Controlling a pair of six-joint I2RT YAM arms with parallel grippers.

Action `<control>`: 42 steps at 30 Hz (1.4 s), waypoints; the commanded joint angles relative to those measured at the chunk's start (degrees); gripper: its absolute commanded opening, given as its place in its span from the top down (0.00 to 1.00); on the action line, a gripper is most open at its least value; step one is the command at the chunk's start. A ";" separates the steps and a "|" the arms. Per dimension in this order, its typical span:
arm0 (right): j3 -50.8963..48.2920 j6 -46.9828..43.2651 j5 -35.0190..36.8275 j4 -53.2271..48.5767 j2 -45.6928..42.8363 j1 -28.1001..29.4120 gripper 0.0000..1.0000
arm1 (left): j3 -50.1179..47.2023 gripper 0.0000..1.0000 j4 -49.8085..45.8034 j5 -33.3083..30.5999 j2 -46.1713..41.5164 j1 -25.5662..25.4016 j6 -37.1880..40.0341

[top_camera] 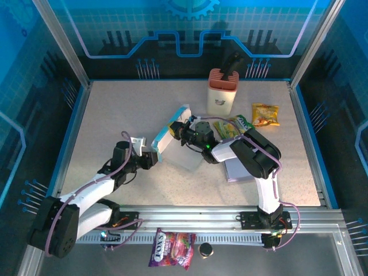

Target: Fold the paper box

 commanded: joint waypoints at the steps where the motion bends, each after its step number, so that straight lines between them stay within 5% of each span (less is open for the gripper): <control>1: 0.38 0.95 -0.61 -1.94 -0.01 -0.64 1.00 | 2.06 0.65 1.46 -0.86 1.16 -1.16 3.04; 13: 0.92 1.65 -0.25 -2.82 -0.50 -0.40 1.00 | 5.01 0.74 1.57 -2.06 2.93 -3.01 6.52; 29: 0.83 2.06 1.28 -3.17 -1.03 0.09 1.00 | 6.07 0.74 5.35 -6.05 7.14 -4.24 4.75; 42: -0.38 2.72 6.03 -0.23 -1.10 1.63 1.00 | 8.35 0.75 4.37 -14.91 9.92 -8.54 3.60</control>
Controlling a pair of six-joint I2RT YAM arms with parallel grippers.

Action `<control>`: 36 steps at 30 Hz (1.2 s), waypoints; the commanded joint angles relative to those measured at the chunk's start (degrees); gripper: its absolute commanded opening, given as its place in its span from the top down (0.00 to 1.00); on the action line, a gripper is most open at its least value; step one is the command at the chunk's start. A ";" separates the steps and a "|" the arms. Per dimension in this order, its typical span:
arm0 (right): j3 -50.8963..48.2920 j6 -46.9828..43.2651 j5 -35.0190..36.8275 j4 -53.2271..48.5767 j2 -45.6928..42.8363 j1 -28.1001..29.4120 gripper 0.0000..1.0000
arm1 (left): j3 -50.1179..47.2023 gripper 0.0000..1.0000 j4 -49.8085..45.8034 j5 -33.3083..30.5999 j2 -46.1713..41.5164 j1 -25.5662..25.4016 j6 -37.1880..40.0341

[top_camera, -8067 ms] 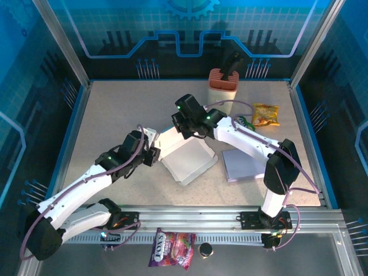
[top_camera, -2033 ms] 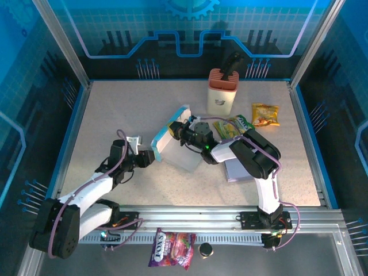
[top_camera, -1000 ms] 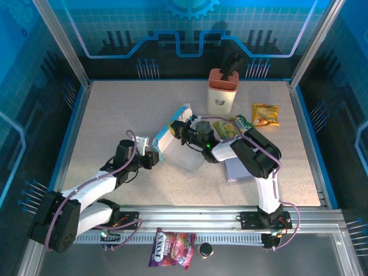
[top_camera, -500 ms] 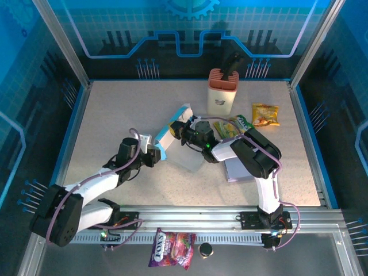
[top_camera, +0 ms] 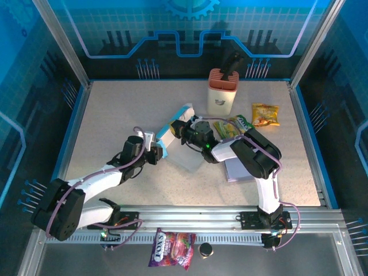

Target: Fold the paper box

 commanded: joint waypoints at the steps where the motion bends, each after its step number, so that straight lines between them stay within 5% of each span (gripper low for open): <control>1: -0.84 0.82 2.28 0.77 -0.91 1.54 1.00 | 2.05 0.75 1.64 -4.90 1.16 -1.93 -1.03; 36: -5.14 1.75 9.98 2.19 -3.00 5.40 1.00 | 5.42 0.70 11.15 -21.39 14.42 -6.73 -7.14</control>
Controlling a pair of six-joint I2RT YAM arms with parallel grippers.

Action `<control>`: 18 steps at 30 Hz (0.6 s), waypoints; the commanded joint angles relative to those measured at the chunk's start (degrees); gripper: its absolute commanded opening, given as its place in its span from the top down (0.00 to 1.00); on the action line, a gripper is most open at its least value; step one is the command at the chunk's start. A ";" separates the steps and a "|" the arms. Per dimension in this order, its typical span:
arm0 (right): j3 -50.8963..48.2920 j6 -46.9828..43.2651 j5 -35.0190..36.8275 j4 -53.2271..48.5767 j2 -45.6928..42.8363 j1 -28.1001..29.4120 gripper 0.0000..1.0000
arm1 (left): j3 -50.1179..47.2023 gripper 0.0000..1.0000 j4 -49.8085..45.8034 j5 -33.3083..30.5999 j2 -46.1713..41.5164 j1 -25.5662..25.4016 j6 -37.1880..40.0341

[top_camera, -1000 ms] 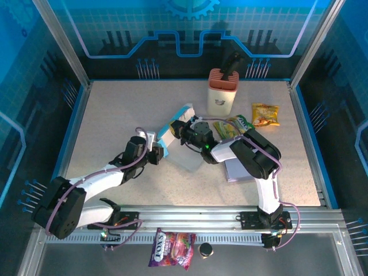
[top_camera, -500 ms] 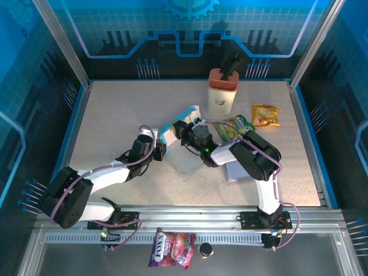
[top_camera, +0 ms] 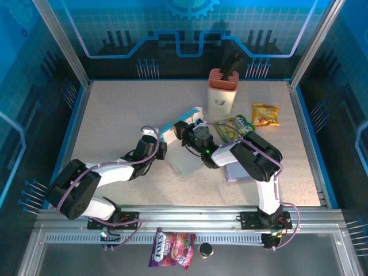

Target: Fold the paper box

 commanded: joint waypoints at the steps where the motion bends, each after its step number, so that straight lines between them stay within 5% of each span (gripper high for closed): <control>1: -1.30 0.75 -2.61 -0.64 -1.14 2.47 1.00 | 1.54 0.70 3.30 -2.66 1.98 -0.43 -0.95; 13: -1.68 1.20 -2.54 -1.34 -1.46 2.34 1.00 | 3.60 0.82 3.68 -4.22 4.26 -2.16 1.24; 18: -1.24 1.17 -1.70 -2.51 -2.09 2.52 1.00 | 5.74 0.94 0.80 -8.51 4.84 -4.59 -0.73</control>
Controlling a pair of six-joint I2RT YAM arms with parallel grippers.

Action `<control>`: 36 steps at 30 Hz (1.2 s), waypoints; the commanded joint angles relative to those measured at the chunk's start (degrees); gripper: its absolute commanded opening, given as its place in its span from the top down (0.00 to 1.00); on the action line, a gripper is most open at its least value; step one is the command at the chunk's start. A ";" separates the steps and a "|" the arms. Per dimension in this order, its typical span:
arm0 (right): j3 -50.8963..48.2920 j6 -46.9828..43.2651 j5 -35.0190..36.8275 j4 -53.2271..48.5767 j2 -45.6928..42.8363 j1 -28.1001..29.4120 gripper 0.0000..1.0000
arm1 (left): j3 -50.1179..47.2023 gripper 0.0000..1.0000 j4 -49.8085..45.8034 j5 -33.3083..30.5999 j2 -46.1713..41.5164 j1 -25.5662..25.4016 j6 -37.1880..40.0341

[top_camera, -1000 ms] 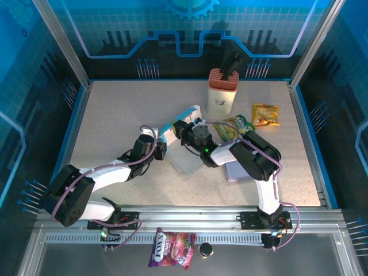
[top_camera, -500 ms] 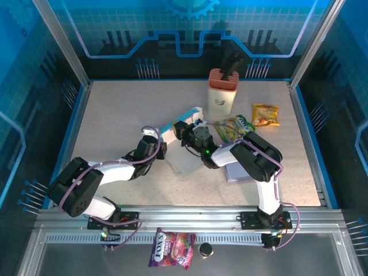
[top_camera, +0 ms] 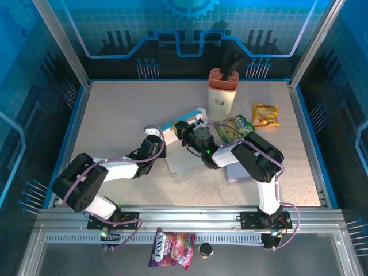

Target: Fold the paper box

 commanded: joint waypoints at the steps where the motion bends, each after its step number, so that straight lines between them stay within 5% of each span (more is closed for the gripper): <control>1: -0.54 0.78 -2.02 -2.46 -1.06 2.57 1.00 | 3.73 0.97 -0.66 -3.28 0.83 -2.98 -1.88; 5: -0.94 1.01 -0.85 -3.65 -2.19 3.22 1.00 | 6.30 1.00 -7.09 -14.42 1.13 -5.17 -8.93; 12: -1.75 0.86 -0.29 -6.88 -4.37 3.68 1.00 | 8.06 1.00 -11.32 -15.81 0.87 -5.37 -9.81; 17: -2.52 -1.97 -1.84 -13.15 -8.89 2.62 0.70 | 8.21 1.00 -13.48 -16.00 -1.33 -5.38 -8.38; 26: -3.57 -8.07 -5.83 -27.27 -22.02 -1.55 0.36 | 5.26 1.00 -13.06 -13.45 -5.01 -5.34 -2.07; 32: -5.19 -13.46 -7.95 -37.82 -32.14 -6.29 0.35 | 4.28 1.00 -13.43 -9.43 -7.95 -4.66 2.25; 36: -3.70 -24.98 -11.83 -51.92 -40.16 -13.03 0.41 | 4.53 1.00 -15.46 -2.03 -9.83 -2.75 6.16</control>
